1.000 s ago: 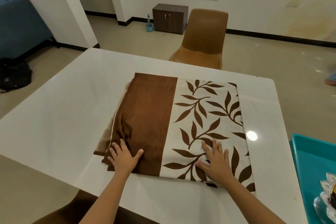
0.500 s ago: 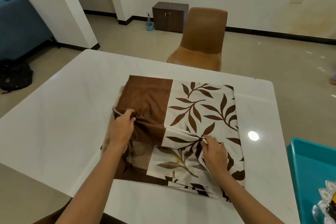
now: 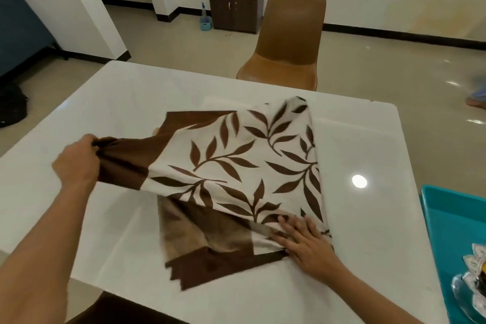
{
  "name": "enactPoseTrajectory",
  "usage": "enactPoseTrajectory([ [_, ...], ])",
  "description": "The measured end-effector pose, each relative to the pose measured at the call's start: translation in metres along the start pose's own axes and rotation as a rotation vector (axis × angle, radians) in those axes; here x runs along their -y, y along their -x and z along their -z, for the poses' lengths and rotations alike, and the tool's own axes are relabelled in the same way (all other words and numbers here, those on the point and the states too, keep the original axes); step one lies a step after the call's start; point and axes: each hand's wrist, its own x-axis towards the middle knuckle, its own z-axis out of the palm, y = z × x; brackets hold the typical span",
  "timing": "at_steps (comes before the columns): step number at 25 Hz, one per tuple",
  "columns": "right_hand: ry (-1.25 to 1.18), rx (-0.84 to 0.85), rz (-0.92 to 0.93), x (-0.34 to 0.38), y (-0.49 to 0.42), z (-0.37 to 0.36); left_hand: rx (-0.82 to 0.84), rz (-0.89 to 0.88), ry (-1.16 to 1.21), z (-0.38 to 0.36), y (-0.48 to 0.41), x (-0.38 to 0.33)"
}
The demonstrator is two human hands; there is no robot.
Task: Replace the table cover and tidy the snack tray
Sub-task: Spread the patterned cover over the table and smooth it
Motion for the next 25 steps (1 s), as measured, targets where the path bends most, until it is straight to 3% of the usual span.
enactPoseTrajectory([
  [3, 0.038, -0.027, -0.194, -0.07, 0.027, 0.01, 0.181, 0.202, -0.084, -0.013, 0.015, 0.059],
  [5, -0.132, -0.067, -0.489, -0.086, 0.035, 0.013, 0.287, 0.368, -0.194, -0.033, 0.037, 0.073],
  [6, -0.271, -0.124, -0.666, -0.079, 0.035, 0.014, 0.304, 0.342, -0.209, -0.043, 0.05, 0.065],
  [8, -0.553, -0.26, -0.999, -0.043, 0.022, 0.015, 0.304, 0.034, -0.086, -0.061, 0.081, 0.019],
  [10, -0.67, -0.249, -1.192, 0.005, 0.003, 0.014, 0.405, -0.186, 0.137, -0.079, 0.121, -0.045],
  [12, -0.628, -0.074, -1.2, 0.049, -0.014, 0.009, 0.552, -0.133, 0.277, -0.096, 0.158, -0.09],
  [15, -0.409, 0.164, -1.069, 0.062, -0.022, 0.002, 0.593, -0.072, 0.166, -0.121, 0.187, -0.091],
  [22, -0.021, 0.275, -0.742, -0.073, 0.009, 0.013, 0.543, -0.063, -0.019, -0.12, 0.168, 0.0],
  [25, 0.186, 0.256, -0.703, -0.125, 0.008, 0.039, 0.543, -0.093, 0.022, -0.111, 0.169, 0.023],
])
